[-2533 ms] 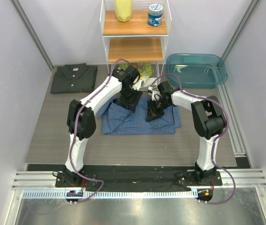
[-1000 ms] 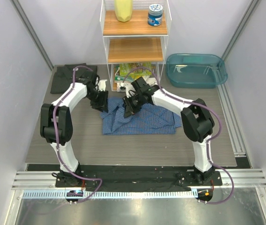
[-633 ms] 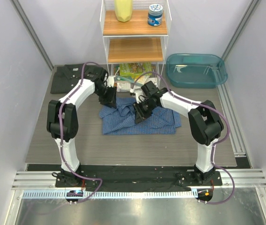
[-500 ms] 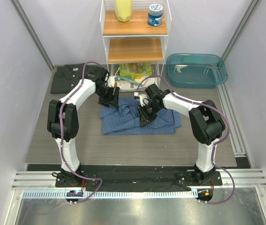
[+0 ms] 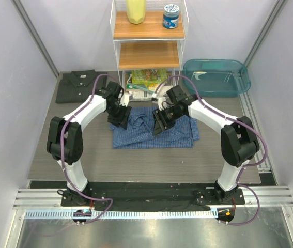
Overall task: Fold and stack the long sleeve shirts
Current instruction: Fold the shirt
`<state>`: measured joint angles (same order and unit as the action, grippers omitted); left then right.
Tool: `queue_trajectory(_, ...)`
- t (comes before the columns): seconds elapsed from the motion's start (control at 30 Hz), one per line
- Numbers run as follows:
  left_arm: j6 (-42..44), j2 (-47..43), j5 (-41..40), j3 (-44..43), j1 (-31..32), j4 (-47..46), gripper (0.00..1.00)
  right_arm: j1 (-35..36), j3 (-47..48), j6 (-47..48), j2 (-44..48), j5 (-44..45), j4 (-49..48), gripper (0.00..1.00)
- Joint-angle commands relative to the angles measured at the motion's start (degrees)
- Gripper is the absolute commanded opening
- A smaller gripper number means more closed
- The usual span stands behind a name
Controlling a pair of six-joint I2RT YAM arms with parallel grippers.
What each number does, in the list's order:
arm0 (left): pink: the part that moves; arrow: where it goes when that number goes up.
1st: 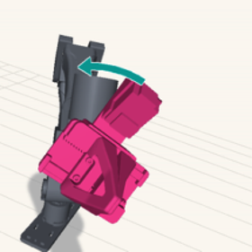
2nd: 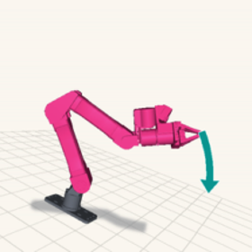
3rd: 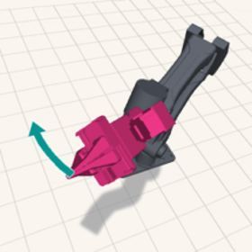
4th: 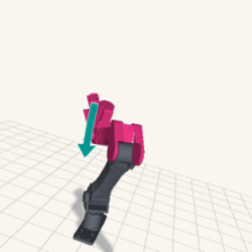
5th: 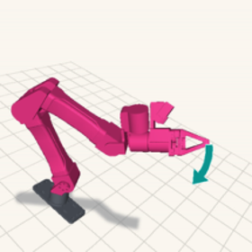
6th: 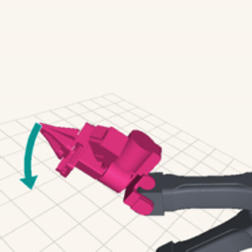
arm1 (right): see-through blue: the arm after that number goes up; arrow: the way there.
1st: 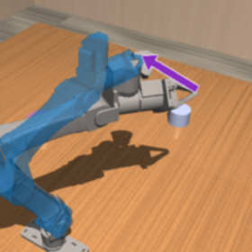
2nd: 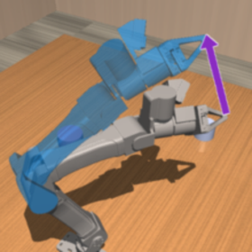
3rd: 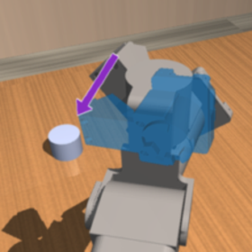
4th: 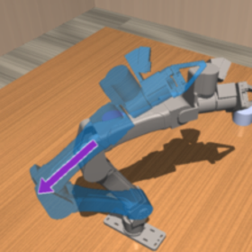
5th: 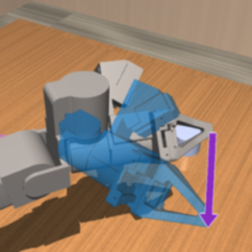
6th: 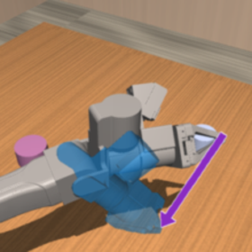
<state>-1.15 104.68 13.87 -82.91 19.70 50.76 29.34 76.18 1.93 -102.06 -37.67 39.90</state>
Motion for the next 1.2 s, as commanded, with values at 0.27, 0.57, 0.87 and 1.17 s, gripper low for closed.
queue_trajectory(0.27,-4.0,3.9,2.7,-2.9,4.2,-6.1,0.57,-0.4,1.8,-11.7,-5.4,-0.9,-7.2,0.58)
queue_trajectory(0.57,-11.5,9.3,4.9,-8.8,5.5,-12.6,0.29,-0.3,-3.1,-10.2,-6.7,-0.7,-9.2,0.42)
queue_trajectory(0.87,-16.8,19.3,7.0,-23.7,7.7,-15.7,0.26,-0.3,-3.9,-9.2,-4.9,0.4,-9.7,0.43)
queue_trajectory(1.17,-11.5,4.0,12.4,-14.8,5.7,-12.9,0.65,-3.7,-2.1,-9.1,-1.4,1.9,-12.3,0.43)
